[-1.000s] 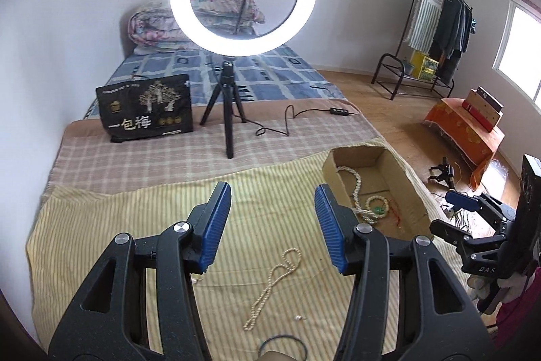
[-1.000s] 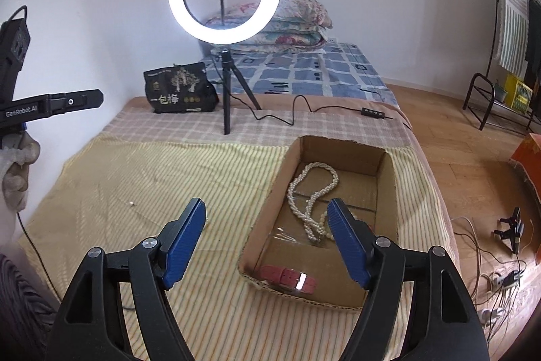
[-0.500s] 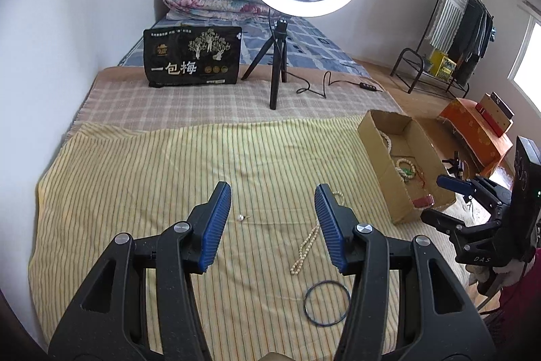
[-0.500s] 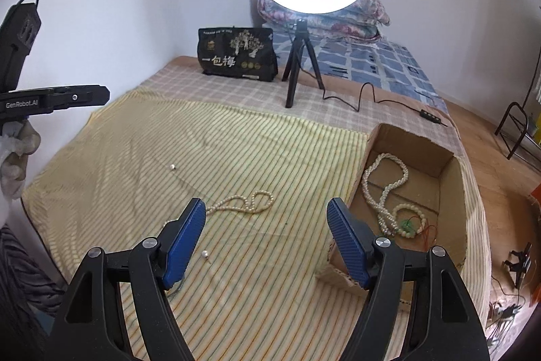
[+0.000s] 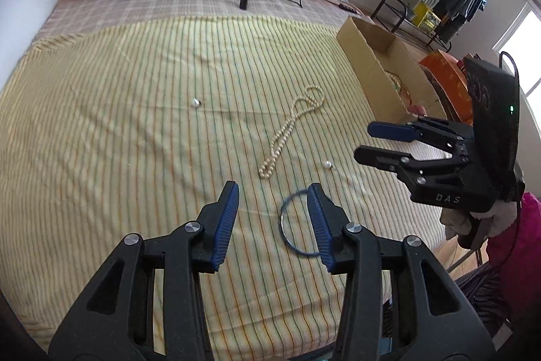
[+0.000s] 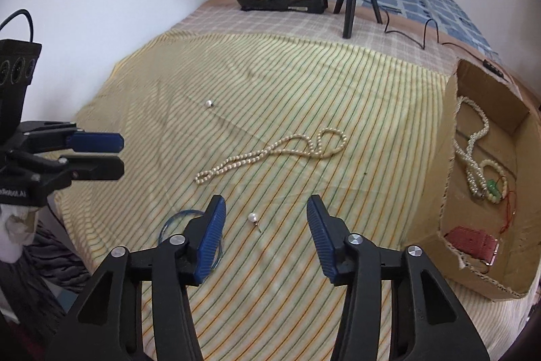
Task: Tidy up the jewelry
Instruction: 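Close the left tool on the blue bangle while the right tool grips a pearl earring, then carry the bangle in the left tool and the earring in the right tool to the box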
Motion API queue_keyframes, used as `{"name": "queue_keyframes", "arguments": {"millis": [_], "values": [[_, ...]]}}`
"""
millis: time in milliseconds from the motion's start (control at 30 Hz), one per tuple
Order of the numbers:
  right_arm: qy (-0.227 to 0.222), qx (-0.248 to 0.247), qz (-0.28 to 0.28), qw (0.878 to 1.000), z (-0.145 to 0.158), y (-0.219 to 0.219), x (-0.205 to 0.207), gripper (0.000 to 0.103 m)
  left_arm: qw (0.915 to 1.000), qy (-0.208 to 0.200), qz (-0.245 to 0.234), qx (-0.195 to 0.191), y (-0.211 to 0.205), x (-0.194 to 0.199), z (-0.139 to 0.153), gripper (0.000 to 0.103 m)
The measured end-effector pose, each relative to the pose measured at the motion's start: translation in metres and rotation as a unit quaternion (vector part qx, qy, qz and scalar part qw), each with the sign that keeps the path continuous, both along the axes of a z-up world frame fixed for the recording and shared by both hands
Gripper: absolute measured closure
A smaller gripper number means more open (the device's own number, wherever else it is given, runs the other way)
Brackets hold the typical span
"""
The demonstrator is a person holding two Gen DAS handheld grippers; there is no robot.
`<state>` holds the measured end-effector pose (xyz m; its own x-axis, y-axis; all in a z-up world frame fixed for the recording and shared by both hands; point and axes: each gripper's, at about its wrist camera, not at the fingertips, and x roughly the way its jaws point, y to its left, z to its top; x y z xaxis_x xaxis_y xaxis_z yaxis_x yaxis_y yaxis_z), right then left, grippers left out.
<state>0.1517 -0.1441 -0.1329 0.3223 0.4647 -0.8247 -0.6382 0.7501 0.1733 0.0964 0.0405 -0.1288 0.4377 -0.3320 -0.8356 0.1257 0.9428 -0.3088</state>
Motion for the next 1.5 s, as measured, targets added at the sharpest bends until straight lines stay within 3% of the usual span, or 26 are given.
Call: {"name": "queue_keyframes", "arguments": {"millis": [33, 167, 233, 767, 1000, 1200, 1300, 1500], "values": [[0.008, -0.003, 0.004, 1.0, -0.005, 0.001, 0.001, 0.063, 0.9999, 0.009, -0.008, 0.004, -0.006, 0.0, -0.006, 0.068], [0.018, -0.018, 0.021, 0.999, -0.017, 0.006, 0.001, 0.065, 0.999, 0.034, -0.024, 0.014, -0.021, -0.004, -0.027, 0.069], [0.023, -0.021, 0.027, 0.999, -0.021, 0.007, 0.001, 0.069, 0.9984, 0.042, -0.031, 0.02, -0.027, -0.003, -0.034, 0.074], [0.008, -0.066, 0.068, 0.995, -0.04, 0.031, 0.001, 0.074, 0.9946, 0.058, -0.046, 0.072, -0.045, 0.009, -0.067, 0.078], [0.003, -0.079, 0.077, 0.994, -0.042, 0.035, -0.002, 0.083, 0.9935, 0.041, -0.05, 0.094, -0.055, 0.007, -0.07, 0.08], [0.001, -0.08, 0.081, 0.994, -0.042, 0.037, -0.004, 0.096, 0.9934, 0.034, -0.048, 0.099, -0.056, 0.006, -0.07, 0.095], [0.0, -0.079, 0.079, 0.994, -0.041, 0.037, -0.004, 0.096, 0.9939, 0.034, -0.045, 0.095, -0.055, 0.008, -0.069, 0.101], [-0.006, -0.078, 0.077, 0.994, -0.036, 0.034, -0.005, 0.096, 0.9959, 0.035, -0.036, 0.076, -0.052, 0.005, -0.063, 0.101]]}}
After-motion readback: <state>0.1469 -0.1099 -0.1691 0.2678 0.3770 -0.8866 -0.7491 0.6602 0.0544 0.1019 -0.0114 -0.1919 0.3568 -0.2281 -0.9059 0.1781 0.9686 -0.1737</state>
